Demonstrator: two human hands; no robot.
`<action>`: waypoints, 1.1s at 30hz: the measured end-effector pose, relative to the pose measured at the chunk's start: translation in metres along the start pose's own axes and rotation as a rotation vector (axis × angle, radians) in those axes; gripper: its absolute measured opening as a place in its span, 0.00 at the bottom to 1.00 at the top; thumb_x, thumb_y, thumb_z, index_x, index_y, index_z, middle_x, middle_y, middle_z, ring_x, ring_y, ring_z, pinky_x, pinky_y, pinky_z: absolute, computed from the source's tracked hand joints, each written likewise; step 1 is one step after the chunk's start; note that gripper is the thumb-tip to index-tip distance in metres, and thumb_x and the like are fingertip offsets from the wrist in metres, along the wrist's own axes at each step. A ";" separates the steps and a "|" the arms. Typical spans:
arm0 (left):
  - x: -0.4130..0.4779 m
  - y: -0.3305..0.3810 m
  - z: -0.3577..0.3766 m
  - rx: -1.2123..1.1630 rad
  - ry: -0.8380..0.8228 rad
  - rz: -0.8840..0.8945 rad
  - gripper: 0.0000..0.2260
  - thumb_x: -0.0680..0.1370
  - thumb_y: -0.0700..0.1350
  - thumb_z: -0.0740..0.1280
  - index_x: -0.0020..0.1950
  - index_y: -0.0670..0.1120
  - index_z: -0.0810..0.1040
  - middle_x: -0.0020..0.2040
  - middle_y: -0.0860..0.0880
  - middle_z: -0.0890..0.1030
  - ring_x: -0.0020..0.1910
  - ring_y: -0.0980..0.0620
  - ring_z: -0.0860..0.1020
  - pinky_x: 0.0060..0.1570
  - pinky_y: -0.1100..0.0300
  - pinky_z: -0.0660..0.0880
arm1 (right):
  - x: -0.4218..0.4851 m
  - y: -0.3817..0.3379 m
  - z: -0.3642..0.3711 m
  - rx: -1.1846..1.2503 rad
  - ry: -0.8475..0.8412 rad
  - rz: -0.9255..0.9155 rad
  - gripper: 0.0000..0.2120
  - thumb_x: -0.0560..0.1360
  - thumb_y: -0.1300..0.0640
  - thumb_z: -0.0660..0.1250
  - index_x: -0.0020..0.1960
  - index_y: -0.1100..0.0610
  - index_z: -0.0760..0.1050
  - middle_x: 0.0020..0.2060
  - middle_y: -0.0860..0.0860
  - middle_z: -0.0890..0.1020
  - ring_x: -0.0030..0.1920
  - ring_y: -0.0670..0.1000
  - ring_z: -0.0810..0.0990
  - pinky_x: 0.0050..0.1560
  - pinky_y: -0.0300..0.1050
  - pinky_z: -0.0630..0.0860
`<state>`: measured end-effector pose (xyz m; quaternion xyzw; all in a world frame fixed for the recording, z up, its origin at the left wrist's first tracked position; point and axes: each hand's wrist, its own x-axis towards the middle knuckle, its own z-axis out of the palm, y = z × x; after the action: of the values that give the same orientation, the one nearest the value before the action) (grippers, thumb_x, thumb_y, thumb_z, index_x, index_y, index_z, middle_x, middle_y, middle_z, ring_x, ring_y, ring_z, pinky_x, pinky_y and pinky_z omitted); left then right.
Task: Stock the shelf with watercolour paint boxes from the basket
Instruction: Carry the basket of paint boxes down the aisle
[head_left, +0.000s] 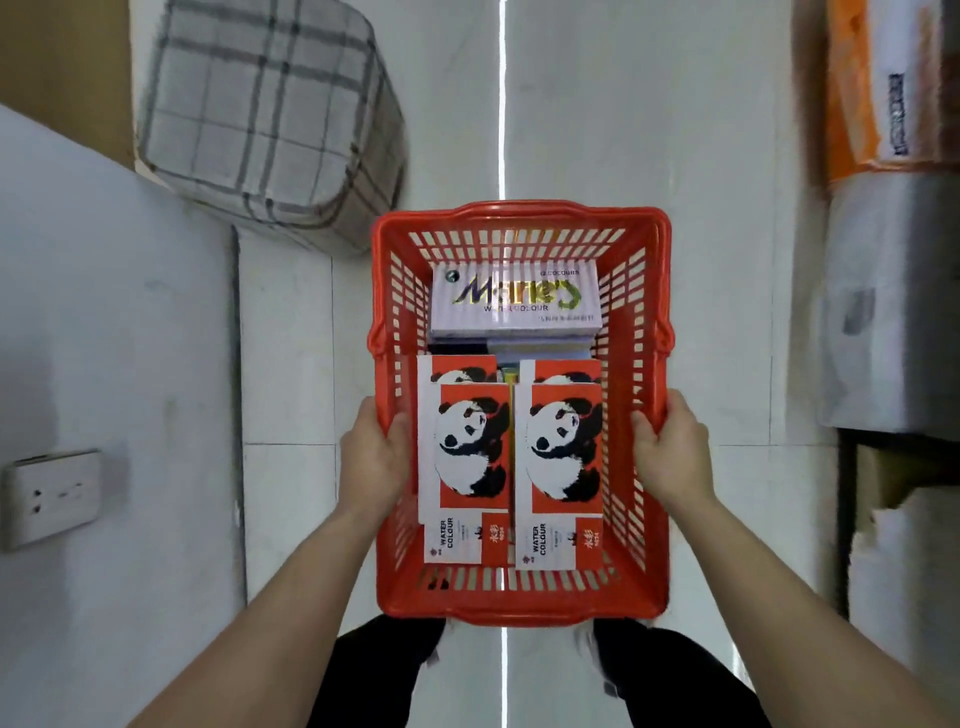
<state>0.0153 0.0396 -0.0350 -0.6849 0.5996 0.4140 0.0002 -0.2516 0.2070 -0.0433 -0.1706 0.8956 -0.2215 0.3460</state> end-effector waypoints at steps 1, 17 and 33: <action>-0.009 0.014 -0.015 0.002 -0.007 0.013 0.01 0.84 0.47 0.62 0.54 0.53 0.73 0.41 0.64 0.77 0.37 0.66 0.77 0.30 0.75 0.68 | -0.009 -0.011 -0.015 0.011 -0.007 0.010 0.09 0.83 0.60 0.65 0.62 0.61 0.76 0.44 0.49 0.80 0.36 0.43 0.76 0.39 0.41 0.70; -0.224 0.385 -0.329 0.023 0.182 0.295 0.12 0.83 0.49 0.64 0.60 0.43 0.79 0.47 0.48 0.82 0.41 0.50 0.77 0.35 0.61 0.67 | -0.162 -0.306 -0.427 0.318 0.043 -0.269 0.12 0.82 0.58 0.67 0.65 0.50 0.79 0.49 0.38 0.84 0.49 0.39 0.85 0.50 0.35 0.79; -0.066 0.687 -0.472 -0.245 0.198 0.438 0.09 0.83 0.50 0.64 0.57 0.47 0.79 0.48 0.48 0.85 0.45 0.47 0.83 0.44 0.52 0.79 | 0.016 -0.620 -0.587 0.250 0.230 -0.443 0.11 0.80 0.58 0.69 0.61 0.54 0.83 0.43 0.42 0.86 0.40 0.40 0.85 0.46 0.46 0.82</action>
<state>-0.2771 -0.3335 0.6536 -0.5711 0.6760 0.4046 -0.2308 -0.5766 -0.1596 0.6563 -0.2919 0.8356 -0.4186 0.2034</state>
